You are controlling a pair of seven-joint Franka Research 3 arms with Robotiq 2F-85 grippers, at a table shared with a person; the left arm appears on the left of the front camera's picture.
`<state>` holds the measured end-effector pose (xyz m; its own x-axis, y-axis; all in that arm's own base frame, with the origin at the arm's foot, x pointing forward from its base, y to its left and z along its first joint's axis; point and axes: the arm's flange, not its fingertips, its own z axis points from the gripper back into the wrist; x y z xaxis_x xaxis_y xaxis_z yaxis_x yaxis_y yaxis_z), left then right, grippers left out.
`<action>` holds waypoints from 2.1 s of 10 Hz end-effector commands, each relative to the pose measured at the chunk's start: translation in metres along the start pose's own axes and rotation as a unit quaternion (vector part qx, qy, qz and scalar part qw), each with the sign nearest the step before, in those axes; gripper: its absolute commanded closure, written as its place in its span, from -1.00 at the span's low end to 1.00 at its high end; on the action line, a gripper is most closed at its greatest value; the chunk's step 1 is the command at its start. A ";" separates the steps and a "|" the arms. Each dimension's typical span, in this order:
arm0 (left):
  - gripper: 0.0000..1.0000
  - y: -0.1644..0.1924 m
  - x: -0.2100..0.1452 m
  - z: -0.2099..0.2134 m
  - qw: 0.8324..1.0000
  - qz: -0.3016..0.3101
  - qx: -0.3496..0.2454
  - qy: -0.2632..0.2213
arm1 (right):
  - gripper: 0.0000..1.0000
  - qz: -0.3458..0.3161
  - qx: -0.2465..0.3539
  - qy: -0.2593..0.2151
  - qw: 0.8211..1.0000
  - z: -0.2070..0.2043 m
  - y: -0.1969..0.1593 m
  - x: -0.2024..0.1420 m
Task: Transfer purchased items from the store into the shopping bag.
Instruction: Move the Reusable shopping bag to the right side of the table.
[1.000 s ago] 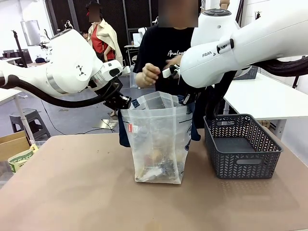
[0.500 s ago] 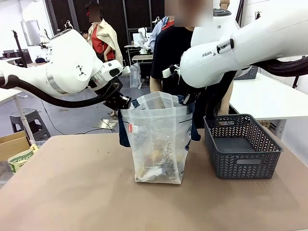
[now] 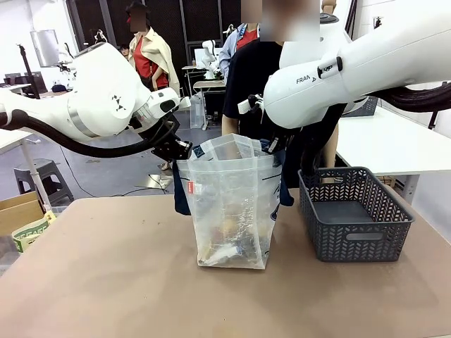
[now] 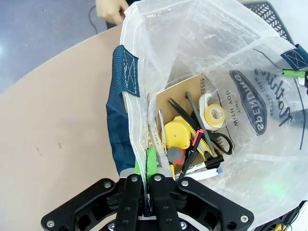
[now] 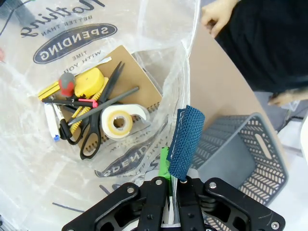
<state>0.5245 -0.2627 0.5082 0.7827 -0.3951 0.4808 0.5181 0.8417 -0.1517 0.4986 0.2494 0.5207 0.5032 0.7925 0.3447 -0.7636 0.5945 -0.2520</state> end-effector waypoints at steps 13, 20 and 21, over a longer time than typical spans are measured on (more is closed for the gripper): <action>1.00 -0.017 0.009 0.005 0.997 0.053 0.040 0.048 | 1.00 -0.108 0.022 0.009 0.994 0.007 0.008 0.010; 1.00 -0.028 0.022 0.015 0.987 0.114 0.047 0.103 | 1.00 -0.345 0.114 0.088 0.927 0.012 0.007 0.019; 1.00 -0.027 0.023 0.015 0.988 0.116 0.026 0.098 | 1.00 -0.290 0.102 0.093 0.947 0.009 0.005 0.015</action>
<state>0.5168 -0.2879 0.5321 0.9206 -0.2766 0.2758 0.3263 0.9327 -0.1538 0.4946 0.2656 0.5331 0.9319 0.2993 0.2048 -0.3299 0.9341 0.1364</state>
